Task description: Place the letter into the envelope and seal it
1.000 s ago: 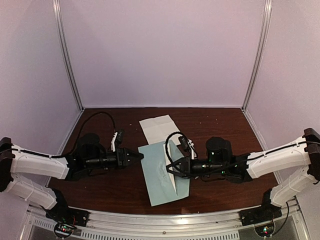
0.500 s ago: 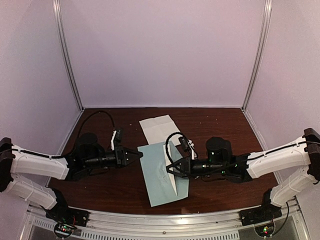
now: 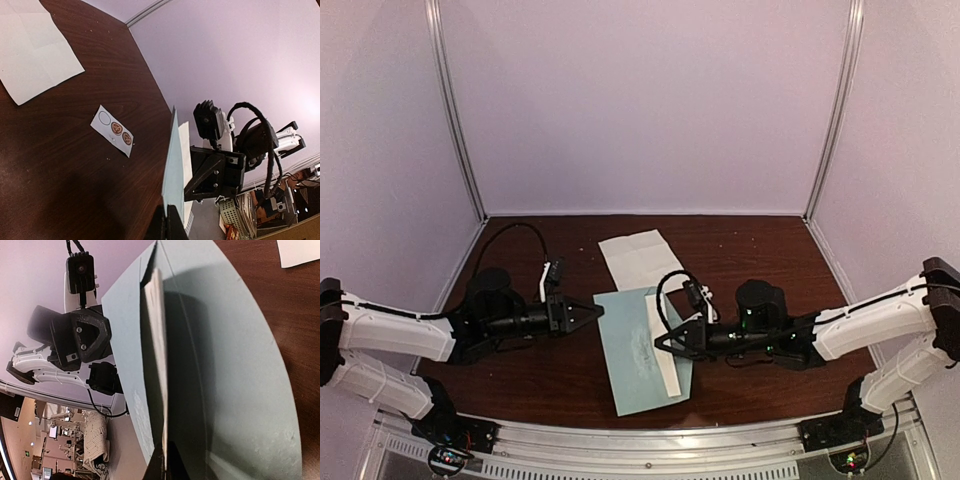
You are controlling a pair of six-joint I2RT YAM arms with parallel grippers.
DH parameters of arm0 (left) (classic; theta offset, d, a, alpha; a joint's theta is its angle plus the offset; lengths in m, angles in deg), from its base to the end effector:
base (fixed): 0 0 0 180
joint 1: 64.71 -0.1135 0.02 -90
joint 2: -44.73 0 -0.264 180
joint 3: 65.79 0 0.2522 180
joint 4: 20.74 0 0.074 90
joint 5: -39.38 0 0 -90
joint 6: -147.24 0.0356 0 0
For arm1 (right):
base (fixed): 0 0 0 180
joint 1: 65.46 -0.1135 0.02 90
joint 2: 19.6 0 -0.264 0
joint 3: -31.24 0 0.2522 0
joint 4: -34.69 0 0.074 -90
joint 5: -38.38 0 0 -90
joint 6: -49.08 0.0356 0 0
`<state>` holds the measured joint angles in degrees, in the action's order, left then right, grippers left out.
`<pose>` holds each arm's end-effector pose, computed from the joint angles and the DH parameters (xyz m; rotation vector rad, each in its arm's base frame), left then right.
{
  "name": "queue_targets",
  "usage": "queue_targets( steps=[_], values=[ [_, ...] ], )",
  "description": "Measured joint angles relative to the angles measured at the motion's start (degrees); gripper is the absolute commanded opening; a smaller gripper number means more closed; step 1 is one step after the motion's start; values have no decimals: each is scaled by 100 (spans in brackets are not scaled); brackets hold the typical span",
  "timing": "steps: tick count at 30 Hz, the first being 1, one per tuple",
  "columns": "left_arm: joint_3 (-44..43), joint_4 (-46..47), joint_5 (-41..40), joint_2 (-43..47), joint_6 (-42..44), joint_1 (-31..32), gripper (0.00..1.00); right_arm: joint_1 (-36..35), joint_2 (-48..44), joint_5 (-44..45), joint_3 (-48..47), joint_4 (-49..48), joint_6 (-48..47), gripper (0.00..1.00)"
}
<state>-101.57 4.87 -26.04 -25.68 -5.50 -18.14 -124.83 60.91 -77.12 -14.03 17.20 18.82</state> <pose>0.1570 -0.1874 0.2022 0.0887 2.0721 -1.6770 0.1313 0.2518 0.1960 -0.3690 2.2803 1.6954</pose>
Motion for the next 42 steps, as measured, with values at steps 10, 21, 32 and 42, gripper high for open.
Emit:
queue_targets(
  steps=[10,21,32,42],
  values=[
    [0,275,251,-122,-22,-13,16,11,304,-579,-219,-332,-85,0],
    [0,590,507,-317,-28,-13,17,11,546,-850,-492,-463,-219,0],
    [-15,977,691,-503,-63,22,16,-2,957,-1099,-905,-640,-293,0],
    [-20,1202,741,-621,-160,57,0,-15,1117,-1104,-1045,-514,-437,3]
  ],
)
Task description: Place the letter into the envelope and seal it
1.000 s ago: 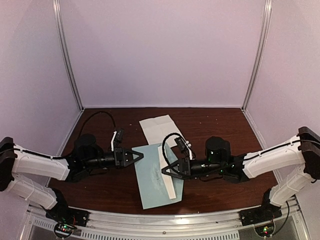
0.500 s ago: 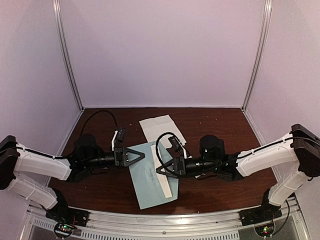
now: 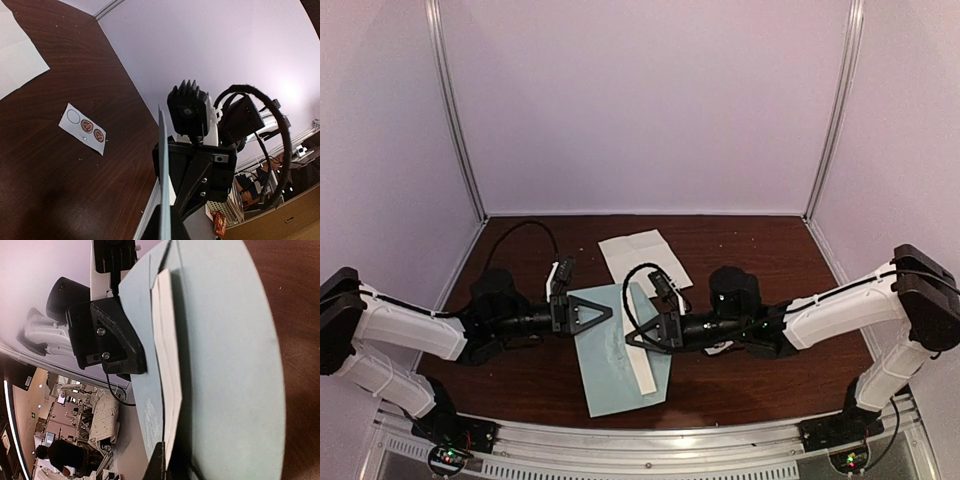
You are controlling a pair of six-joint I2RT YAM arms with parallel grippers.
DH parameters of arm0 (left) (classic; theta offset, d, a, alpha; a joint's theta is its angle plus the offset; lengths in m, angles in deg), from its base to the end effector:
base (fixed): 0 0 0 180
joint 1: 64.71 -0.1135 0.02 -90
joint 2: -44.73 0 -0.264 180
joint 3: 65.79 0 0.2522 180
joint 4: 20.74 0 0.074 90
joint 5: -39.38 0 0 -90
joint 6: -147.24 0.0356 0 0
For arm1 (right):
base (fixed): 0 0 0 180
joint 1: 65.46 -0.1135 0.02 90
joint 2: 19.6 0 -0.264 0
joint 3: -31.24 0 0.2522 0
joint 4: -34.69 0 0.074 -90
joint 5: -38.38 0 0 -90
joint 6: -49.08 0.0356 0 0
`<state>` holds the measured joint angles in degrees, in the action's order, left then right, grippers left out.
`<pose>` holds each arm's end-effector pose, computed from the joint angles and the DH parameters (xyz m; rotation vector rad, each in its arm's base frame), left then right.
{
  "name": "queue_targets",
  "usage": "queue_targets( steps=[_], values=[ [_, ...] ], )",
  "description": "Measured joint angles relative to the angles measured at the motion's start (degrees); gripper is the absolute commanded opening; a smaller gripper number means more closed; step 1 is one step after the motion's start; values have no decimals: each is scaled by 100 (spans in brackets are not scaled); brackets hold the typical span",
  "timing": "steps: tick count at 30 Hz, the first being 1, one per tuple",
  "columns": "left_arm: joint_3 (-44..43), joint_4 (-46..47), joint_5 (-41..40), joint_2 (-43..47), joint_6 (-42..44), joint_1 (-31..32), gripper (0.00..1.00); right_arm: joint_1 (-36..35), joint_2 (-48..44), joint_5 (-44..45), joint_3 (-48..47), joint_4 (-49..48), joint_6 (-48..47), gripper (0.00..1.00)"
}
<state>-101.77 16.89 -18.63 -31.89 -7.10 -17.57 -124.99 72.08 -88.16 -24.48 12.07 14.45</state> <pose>0.1592 -0.1993 0.2006 0.2318 1.9989 -1.8360 0.1499 0.2966 0.2056 -0.6507 2.1676 1.8483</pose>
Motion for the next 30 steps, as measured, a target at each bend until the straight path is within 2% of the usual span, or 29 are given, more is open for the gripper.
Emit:
queue_targets(
  steps=[3,5,11,13,18,22,27,30],
  values=[
    [0,9,-4,2,-9,7,0,0,-101,101,-2,190,-94,13],
    [0,13,2,15,-9,17,0,0,-225,192,0,369,-146,16],
    [0,118,28,55,-9,22,0,59,-654,380,140,629,-260,17],
    [0,127,44,59,-9,22,0,70,-667,402,155,691,-273,15],
    [0,129,72,59,-9,22,0,70,-658,402,175,754,-295,0],
    [0,129,90,59,-9,22,0,74,-627,387,175,745,-313,0],
    [0,131,149,52,-9,22,15,74,-466,308,168,625,-302,0],
    [0,151,162,50,-13,22,18,74,-341,269,162,494,-254,0]
  ],
)
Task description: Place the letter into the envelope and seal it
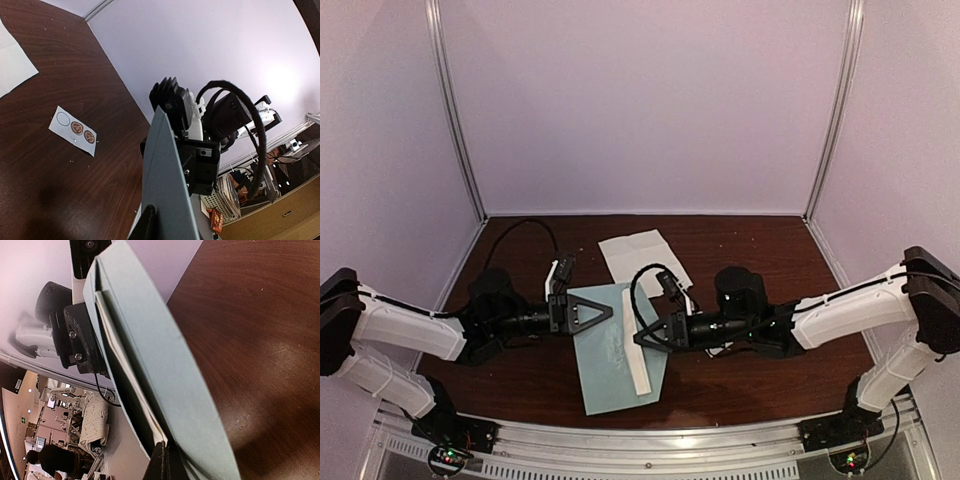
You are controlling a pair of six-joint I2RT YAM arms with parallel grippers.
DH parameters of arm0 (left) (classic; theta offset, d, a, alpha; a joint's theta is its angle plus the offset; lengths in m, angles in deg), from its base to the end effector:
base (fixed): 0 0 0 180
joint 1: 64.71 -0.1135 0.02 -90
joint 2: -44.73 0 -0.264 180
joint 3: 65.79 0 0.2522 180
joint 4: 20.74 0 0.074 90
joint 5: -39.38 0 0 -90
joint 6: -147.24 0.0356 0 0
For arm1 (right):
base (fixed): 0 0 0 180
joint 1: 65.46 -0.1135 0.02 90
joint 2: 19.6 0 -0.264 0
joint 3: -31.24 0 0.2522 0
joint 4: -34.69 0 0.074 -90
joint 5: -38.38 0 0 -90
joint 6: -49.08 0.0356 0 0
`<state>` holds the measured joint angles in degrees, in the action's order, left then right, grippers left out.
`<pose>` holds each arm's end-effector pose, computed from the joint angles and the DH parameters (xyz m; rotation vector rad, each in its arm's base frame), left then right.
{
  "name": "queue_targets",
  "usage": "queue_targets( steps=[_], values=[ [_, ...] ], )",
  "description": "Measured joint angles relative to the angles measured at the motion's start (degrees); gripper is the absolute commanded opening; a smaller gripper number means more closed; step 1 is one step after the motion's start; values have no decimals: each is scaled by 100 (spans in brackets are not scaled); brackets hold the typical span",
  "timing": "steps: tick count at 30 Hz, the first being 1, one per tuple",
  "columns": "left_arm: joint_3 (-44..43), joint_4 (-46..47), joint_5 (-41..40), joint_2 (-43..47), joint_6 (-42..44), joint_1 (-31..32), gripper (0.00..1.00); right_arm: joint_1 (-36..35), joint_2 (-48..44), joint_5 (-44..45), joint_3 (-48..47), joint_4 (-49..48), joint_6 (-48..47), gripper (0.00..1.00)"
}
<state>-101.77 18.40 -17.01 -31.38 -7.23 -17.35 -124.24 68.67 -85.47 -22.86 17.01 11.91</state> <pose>0.1569 -0.1995 0.2054 0.2755 1.9659 -1.8712 0.1489 0.2839 0.2063 -0.6215 2.1993 1.7579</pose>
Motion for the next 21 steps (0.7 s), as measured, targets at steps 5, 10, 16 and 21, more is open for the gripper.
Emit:
queue_targets(
  steps=[5,10,16,21],
  values=[
    [0,90,0,-9,0,0,18,-20,136,-46,-4,-330,140,0],
    [0,116,-4,-9,0,0,18,-90,282,-79,-33,-647,278,0],
    [0,118,-15,-9,2,0,14,-166,426,-85,-76,-828,330,0],
    [0,157,-66,-7,-13,0,5,-188,446,-83,-111,-870,352,0]
  ],
)
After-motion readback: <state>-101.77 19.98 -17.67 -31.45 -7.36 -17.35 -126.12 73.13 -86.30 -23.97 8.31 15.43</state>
